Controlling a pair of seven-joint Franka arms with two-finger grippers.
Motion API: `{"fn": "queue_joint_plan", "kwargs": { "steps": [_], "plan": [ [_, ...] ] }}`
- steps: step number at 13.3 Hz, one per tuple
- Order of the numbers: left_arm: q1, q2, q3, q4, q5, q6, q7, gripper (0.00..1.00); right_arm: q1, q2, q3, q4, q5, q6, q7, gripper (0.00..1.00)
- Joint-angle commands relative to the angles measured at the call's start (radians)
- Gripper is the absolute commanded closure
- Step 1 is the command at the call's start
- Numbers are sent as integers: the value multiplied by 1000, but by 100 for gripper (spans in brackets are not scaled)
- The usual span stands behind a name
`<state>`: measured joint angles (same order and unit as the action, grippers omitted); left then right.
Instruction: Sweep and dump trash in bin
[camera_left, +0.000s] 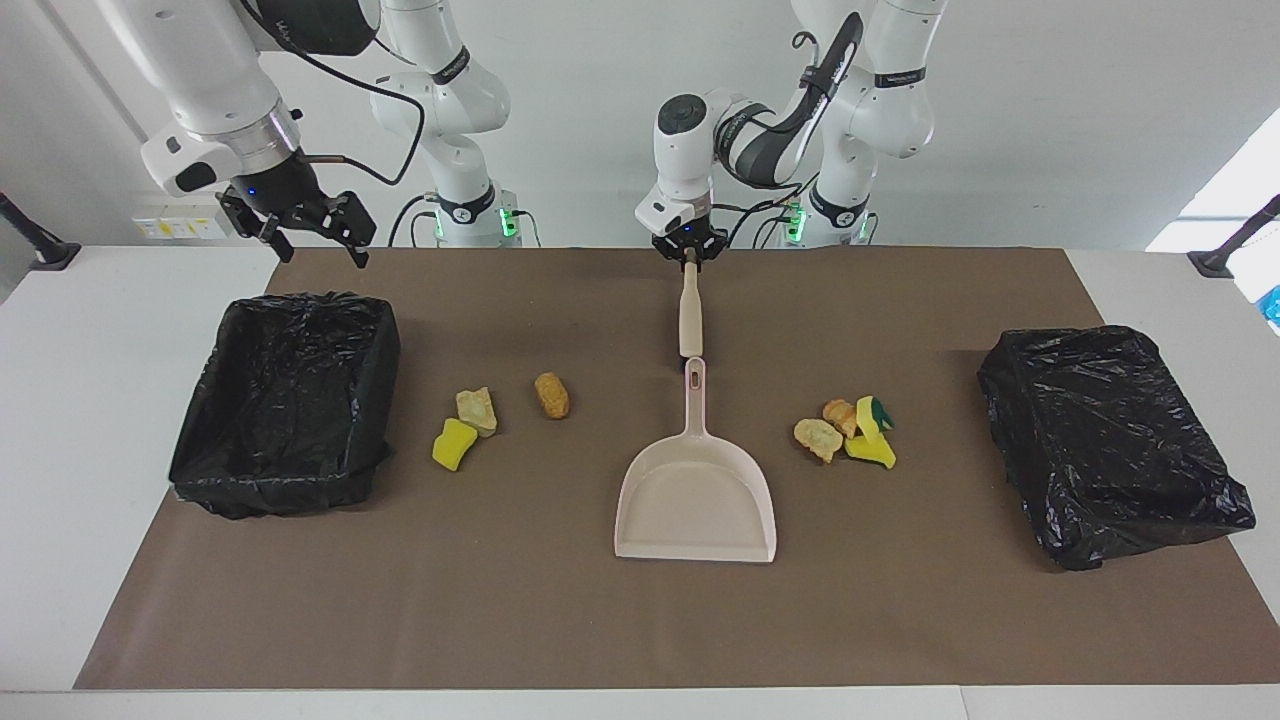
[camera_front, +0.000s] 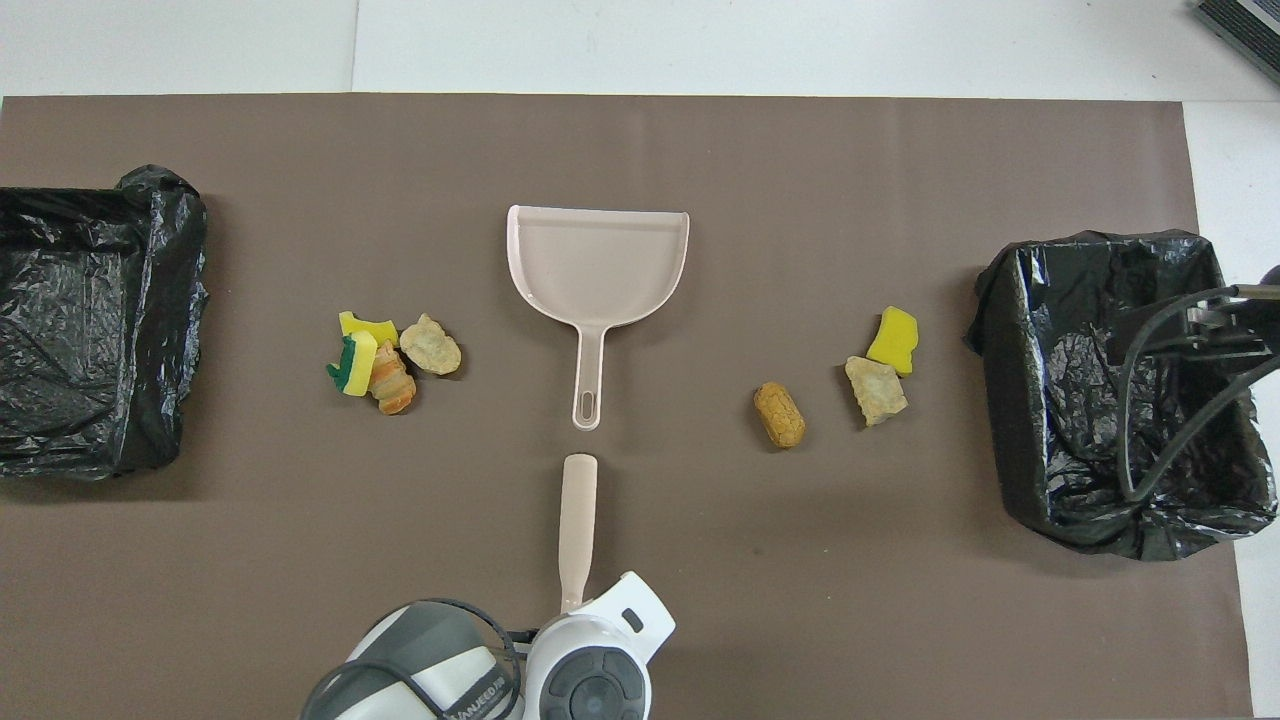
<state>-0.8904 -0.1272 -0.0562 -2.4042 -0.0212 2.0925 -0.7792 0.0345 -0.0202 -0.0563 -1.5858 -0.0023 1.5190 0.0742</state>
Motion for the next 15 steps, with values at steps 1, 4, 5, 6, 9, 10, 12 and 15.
{"fn": "queue_joint_plan", "kwargs": {
  "steps": [1,4,5,6,9,10,12,15],
  "plan": [
    [108,-46,1,77,-2,-173,61,100,7,-27,41,-42,27,55,32,0],
    [271,-156,6,79,-2,-300,168,100,66,8,67,-52,28,141,54,0],
    [372,-192,6,85,-2,-325,205,100,93,25,67,-52,31,165,82,0],
    [451,-195,6,100,-2,-339,262,100,129,48,70,-52,31,188,119,0],
    [650,-154,7,131,14,-310,470,100,234,121,70,-52,31,297,280,0],
    [724,-119,7,167,23,-295,580,100,273,156,70,-52,31,335,327,0],
    [800,-19,6,273,46,-256,658,100,344,218,70,-56,30,419,438,0],
    [795,171,6,401,142,-218,658,100,424,290,69,-54,25,530,542,0]
  ]
}}
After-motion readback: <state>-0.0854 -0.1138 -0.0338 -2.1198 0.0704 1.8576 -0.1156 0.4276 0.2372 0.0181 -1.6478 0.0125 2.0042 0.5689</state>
